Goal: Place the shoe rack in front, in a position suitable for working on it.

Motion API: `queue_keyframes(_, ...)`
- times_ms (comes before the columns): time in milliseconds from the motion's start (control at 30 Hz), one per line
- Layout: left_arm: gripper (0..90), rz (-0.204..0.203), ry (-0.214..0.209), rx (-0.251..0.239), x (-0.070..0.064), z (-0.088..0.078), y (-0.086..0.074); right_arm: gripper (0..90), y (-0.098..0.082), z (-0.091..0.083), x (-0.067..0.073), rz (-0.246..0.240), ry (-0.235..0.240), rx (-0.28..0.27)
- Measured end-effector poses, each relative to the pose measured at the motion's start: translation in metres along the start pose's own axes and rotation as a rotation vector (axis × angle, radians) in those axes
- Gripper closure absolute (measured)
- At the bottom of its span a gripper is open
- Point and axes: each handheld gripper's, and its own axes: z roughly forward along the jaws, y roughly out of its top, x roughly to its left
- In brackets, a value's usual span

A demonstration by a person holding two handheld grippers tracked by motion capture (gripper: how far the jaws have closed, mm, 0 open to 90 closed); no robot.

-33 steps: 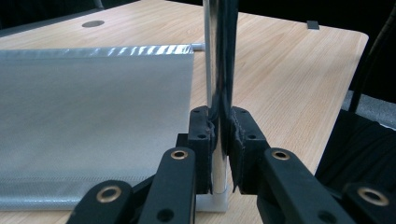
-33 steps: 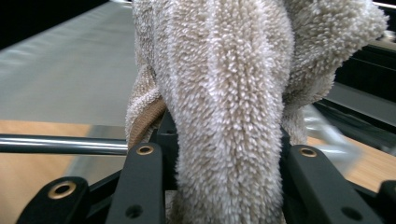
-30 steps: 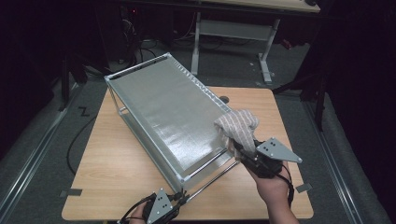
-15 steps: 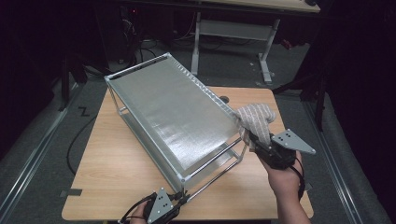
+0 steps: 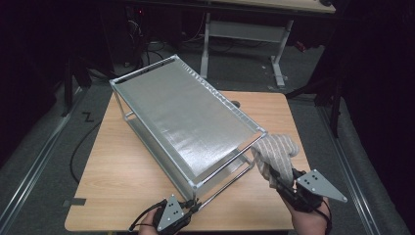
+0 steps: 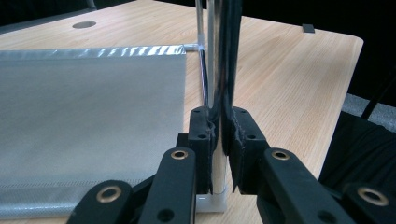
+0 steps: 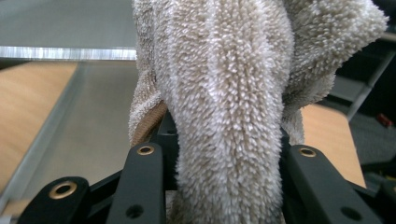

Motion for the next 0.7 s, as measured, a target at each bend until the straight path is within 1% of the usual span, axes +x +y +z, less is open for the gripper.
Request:
queue_keyframes(33, 80.2, 0.002, -0.002, 0.002, 0.0, 0.001, 0.001, 62.7, -0.005, 0.0, 0.0, 0.008, 0.002, 0.008)
queue_keyframes(100, 80.2, 0.003, -0.005, 0.001, 0.001, 0.003, 0.001, 62.9, -0.018, 0.004, -0.002, 0.03, 0.009, 0.04)
queue_keyframes(167, 80.2, 0.004, -0.005, 0.002, 0.0, 0.003, 0.002, 63.1, -0.028, 0.012, -0.003, 0.029, 0.01, 0.091)
queue_keyframes(233, 80.1, 0.006, -0.003, 0.004, 0.0, 0.003, 0.002, 63.1, -0.034, 0.02, -0.006, 0.052, 0.012, 0.114)
queue_keyframes(300, 79.2, 0.011, 0.009, 0.005, -0.001, 0.003, 0.001, 63.1, -0.035, 0.026, -0.007, 0.057, 0.019, 0.12)
queue_keyframes(400, 68.7, 0.008, 0.03, 0.019, -0.004, 0.003, -0.003, 63.1, -0.031, 0.03, -0.006, 0.054, 0.03, 0.105)
queue_keyframes(467, 66.3, 0.005, 0.042, 0.025, -0.005, 0.001, -0.006, 63.0, -0.028, 0.033, -0.004, 0.05, 0.035, 0.098)
queue_keyframes(533, 64.5, 0.001, 0.051, 0.026, -0.005, 0.0, -0.007, 63.0, -0.026, 0.036, -0.004, 0.05, 0.043, 0.096)
queue_keyframes(600, 64.6, -0.015, 0.053, 0.025, -0.004, -0.001, -0.007, 63.0, -0.025, 0.041, -0.004, 0.053, 0.047, 0.096)
queue_keyframes(667, 66.6, -0.021, 0.051, 0.031, -0.003, 0.001, -0.008, 62.9, -0.025, 0.046, -0.005, 0.054, 0.052, 0.105)
queue_keyframes(700, 67.4, -0.016, 0.053, 0.042, -0.004, 0.003, -0.009, 62.9, -0.024, 0.048, -0.006, 0.054, 0.051, 0.107)
